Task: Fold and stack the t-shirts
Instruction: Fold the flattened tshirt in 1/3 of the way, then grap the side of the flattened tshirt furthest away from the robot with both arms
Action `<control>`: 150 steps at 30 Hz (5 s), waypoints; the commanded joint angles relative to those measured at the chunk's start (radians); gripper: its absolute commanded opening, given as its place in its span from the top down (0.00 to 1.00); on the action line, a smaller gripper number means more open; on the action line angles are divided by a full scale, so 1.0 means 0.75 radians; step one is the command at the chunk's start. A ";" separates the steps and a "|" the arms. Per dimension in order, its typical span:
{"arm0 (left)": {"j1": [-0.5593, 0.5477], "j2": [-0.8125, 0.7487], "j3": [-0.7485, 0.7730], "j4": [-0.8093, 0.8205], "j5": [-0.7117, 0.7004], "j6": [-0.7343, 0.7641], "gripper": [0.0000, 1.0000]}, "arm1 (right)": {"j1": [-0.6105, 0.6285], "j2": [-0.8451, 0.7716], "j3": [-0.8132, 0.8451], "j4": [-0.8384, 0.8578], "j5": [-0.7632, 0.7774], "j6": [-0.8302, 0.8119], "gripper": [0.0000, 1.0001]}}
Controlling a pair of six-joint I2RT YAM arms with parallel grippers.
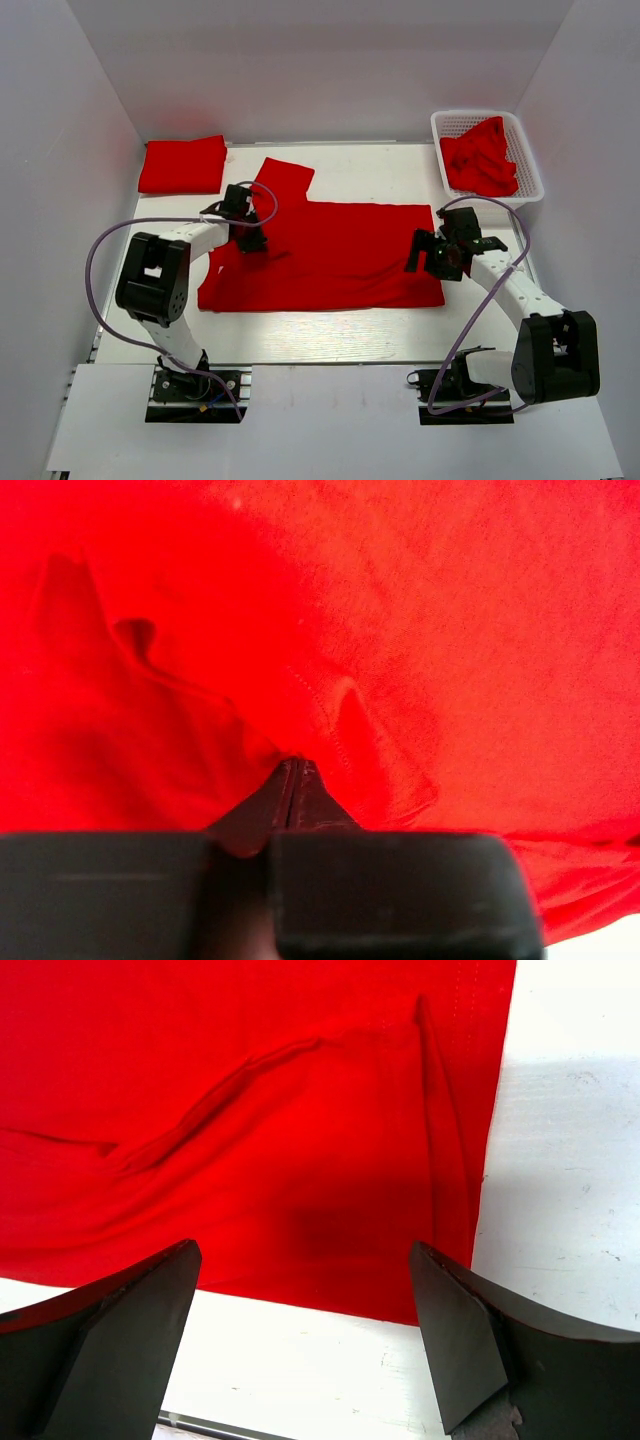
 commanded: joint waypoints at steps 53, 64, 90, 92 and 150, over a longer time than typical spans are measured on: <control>-0.025 -0.119 -0.024 0.080 0.126 0.167 0.00 | -0.002 -0.095 0.038 -0.058 0.019 -0.045 0.10; -0.025 0.051 0.041 0.152 0.136 0.124 0.00 | 0.000 -0.089 0.051 -0.075 0.054 -0.051 0.10; -0.025 0.262 0.387 0.150 0.202 0.073 0.00 | -0.002 -0.009 0.063 -0.048 0.056 -0.034 0.10; -0.037 0.262 0.401 0.150 0.202 0.073 0.00 | -0.002 0.003 0.063 -0.044 0.048 -0.034 0.10; 0.065 1.413 1.804 0.138 -0.285 0.646 0.63 | -0.006 0.562 0.642 0.197 0.062 -0.063 0.10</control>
